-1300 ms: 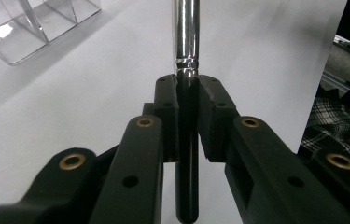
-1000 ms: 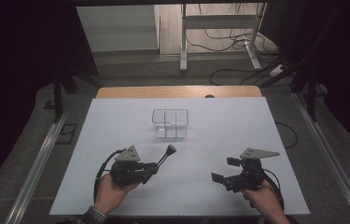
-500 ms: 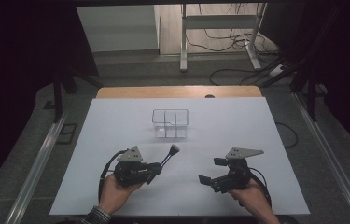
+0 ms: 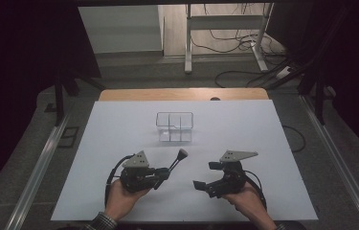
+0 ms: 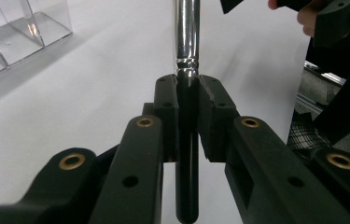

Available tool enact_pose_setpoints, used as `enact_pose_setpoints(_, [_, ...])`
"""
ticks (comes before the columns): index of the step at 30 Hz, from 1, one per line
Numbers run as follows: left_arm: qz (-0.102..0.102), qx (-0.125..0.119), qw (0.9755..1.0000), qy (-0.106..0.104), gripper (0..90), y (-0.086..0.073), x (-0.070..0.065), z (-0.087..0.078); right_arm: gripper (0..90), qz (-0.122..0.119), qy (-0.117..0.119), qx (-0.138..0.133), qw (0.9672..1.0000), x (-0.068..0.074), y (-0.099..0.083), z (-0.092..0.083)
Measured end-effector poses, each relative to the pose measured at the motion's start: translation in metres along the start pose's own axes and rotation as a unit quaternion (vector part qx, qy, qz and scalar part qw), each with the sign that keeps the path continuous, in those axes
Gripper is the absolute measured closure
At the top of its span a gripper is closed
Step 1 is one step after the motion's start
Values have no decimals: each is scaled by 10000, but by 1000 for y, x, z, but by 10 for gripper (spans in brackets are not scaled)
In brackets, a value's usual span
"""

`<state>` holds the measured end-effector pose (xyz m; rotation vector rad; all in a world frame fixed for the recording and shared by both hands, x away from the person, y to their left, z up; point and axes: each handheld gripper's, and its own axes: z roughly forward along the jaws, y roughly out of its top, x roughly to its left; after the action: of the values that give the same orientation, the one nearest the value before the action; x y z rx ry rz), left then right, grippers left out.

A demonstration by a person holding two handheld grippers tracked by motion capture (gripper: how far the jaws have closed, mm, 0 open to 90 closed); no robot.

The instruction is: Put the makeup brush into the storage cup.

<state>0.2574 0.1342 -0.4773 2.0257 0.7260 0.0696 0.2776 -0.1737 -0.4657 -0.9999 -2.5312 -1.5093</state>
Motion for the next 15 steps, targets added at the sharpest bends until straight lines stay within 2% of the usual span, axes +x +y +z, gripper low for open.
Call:
enact_pose_setpoints(4, [-18, -19, 10000, -32, 790, 0, 0, 1, 0, -38, 29, 30, 10000, 2, 3, 6])
enact_pose_setpoints(15, [-52, -47, 9999, -125, 790, 0, -1, 4, 0, 156, 245, -149, 9995, 6, 11, 20])
